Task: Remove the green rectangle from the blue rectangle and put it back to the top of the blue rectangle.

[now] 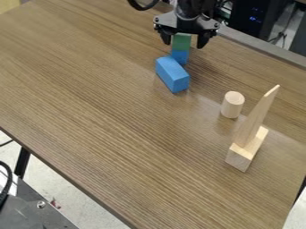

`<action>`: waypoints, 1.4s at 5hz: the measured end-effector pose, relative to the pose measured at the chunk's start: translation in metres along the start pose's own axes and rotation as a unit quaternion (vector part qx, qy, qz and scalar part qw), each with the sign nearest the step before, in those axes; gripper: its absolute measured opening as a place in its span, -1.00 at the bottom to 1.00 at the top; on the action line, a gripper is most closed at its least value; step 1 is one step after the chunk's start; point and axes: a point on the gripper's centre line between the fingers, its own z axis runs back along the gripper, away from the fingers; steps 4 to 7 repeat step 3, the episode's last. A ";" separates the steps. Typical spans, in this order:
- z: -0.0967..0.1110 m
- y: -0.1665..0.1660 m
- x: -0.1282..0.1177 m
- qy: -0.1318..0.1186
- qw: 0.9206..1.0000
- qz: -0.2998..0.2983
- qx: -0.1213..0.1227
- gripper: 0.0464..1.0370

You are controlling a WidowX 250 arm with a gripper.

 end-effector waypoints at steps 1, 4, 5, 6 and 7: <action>-0.001 -0.002 -0.004 0.006 1.000 -0.001 -0.011 0.92; 0.045 0.001 0.029 -0.067 0.998 0.015 -0.005 0.92; 0.045 0.001 0.029 -0.067 0.998 0.015 -0.005 0.92; 0.045 0.001 0.029 -0.067 0.998 0.015 -0.005 0.92; 0.045 0.001 0.029 -0.067 0.998 0.015 -0.005 0.92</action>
